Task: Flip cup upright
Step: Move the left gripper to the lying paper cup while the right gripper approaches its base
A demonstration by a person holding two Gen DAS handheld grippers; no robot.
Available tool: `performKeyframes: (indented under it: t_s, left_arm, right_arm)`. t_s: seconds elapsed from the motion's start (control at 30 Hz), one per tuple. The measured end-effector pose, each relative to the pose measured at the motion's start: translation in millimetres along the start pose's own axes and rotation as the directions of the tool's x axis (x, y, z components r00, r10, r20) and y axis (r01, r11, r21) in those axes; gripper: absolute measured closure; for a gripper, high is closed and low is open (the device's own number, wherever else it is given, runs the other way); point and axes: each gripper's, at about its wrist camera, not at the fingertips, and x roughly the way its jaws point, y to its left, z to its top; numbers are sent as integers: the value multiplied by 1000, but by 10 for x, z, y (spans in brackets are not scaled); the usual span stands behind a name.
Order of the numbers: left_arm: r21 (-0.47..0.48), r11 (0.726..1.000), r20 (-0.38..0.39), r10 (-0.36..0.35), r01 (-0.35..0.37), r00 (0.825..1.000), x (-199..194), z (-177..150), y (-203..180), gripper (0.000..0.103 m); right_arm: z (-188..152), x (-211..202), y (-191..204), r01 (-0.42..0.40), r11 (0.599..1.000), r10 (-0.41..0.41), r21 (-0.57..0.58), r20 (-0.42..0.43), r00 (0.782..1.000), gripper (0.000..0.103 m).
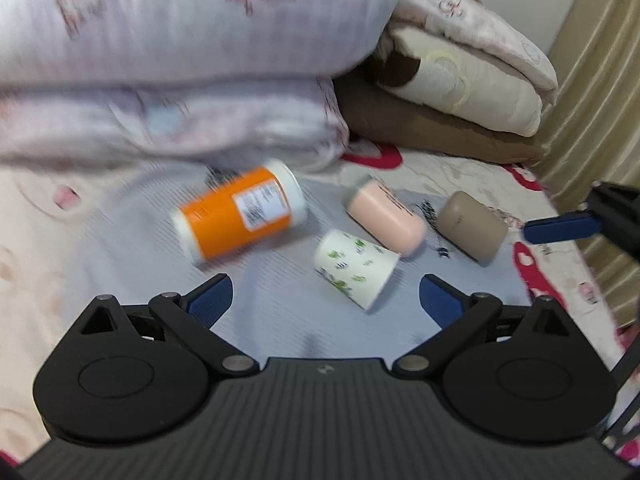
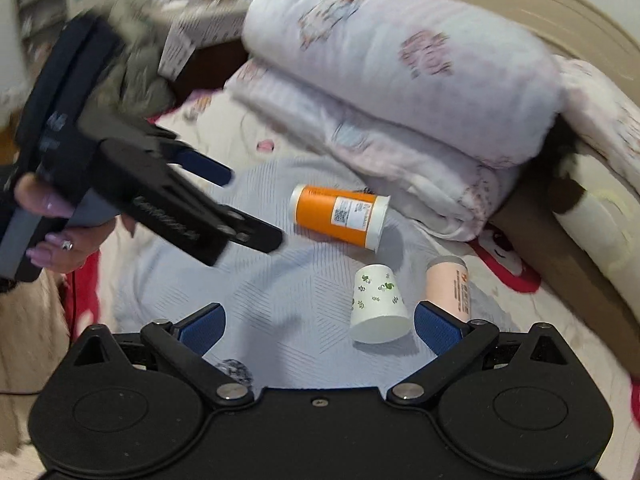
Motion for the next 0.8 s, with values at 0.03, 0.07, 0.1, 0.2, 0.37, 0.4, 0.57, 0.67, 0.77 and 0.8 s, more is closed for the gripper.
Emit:
performKeyframes:
  t_s: [0.03, 0.07, 0.1, 0.2, 0.37, 0.4, 0.57, 0.67, 0.77, 0.8]
  left_arm:
    - [-18, 1000, -17, -19, 19, 1000, 107, -7, 29, 3]
    - [-31, 999, -30, -34, 33, 999, 199, -13, 49, 3]
    - [-46, 998, -40, -50, 49, 998, 283, -22, 70, 3]
    - [-80, 992, -54, -98, 94, 994, 494, -42, 111, 3]
    - [-61, 990, -50, -132, 129, 990, 715, -81, 110, 3]
    - [-47, 990, -55, -138, 135, 989, 753, -88, 106, 3]
    - [62, 990, -55, -123, 126, 991, 904, -63, 85, 3]
    - [99, 981, -44, -161, 164, 986, 996, -2, 97, 3]
    - [135, 969, -36, -205, 208, 978, 1078, 41, 98, 3]
    - [143, 966, -32, -215, 217, 976, 1106, 52, 100, 3]
  right_arm:
    - [7, 109, -11, -1, 1000, 1, -12, -7, 1000, 2]
    - [7, 207, -28, 1, 1000, -1, -22, -10, 1000, 2]
    - [3, 311, -39, 4, 999, -5, -32, -13, 1000, 2]
    - [-36, 608, -65, 13, 998, -15, -54, -35, 999, 5]
    - [-77, 962, -87, 55, 990, -61, -130, -42, 997, 5]
    - [-79, 1020, -95, 68, 986, -76, -153, -47, 996, 5]
    - [-85, 1236, -121, 101, 950, -125, -294, -65, 990, 6]
    - [-68, 1365, -127, 107, 926, -143, -361, -75, 987, 7]
    - [-60, 1458, -157, 101, 922, -142, -375, -85, 986, 8]
    - [-47, 1478, -174, 96, 926, -136, -365, -87, 987, 8]
